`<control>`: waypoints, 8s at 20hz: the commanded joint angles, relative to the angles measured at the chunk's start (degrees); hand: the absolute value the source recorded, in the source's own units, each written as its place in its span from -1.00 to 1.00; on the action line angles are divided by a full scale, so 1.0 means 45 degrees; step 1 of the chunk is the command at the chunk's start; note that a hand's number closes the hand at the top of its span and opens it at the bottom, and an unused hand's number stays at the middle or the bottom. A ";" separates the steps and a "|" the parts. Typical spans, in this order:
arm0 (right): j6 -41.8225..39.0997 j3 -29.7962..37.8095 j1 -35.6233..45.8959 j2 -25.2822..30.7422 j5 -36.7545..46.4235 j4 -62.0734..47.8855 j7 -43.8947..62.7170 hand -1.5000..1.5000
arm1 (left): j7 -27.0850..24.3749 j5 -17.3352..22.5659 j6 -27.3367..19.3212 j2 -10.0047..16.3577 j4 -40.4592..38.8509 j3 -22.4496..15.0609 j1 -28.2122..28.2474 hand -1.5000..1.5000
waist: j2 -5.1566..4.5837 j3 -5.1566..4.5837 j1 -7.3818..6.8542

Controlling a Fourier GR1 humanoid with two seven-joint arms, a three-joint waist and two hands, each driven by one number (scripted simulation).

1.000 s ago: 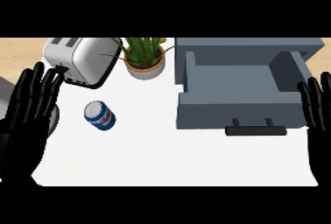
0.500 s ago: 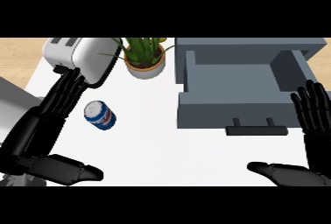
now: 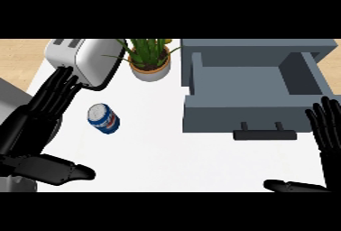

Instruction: Pick up the can, place it into the drawer and close the drawer

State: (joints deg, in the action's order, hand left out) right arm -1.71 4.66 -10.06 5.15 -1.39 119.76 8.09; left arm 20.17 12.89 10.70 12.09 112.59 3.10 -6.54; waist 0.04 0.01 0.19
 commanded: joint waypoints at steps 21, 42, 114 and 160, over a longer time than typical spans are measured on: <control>-0.1636 0.1811 -0.0918 0.0147 -0.0778 -0.0896 -0.1719 -1.00 | -0.3727 -0.1800 0.0469 -0.0518 -0.5733 0.0765 -0.1177 -1.00 | -0.0019 -0.0003 0.0035; -0.2459 0.2391 -0.0927 -0.0040 -0.0955 -0.1192 -0.1981 -1.00 | -0.7588 -0.2986 0.0507 -0.0364 -1.0119 0.1248 -0.1042 -1.00 | -0.0010 -0.0003 0.0025; -0.2246 0.2238 -0.1509 -0.0924 -0.1081 0.0647 -0.1002 -1.00 | -1.2141 -0.2468 -0.0733 -0.0306 -1.9675 0.3098 -0.5545 1.00 | 0.0031 0.0011 -0.0139; -0.2689 0.2497 -0.1671 -0.0965 -0.1081 0.1024 -0.0952 -1.00 | -0.1295 -0.1724 -0.8896 -0.2687 -1.2866 -0.3340 -1.3659 1.00 | -0.0066 0.0008 0.0371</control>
State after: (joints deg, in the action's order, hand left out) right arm -13.40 16.69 -16.94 1.49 -7.41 124.65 4.64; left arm 15.36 3.17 -26.69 0.01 62.11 -11.10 -61.82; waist -0.16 0.04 1.43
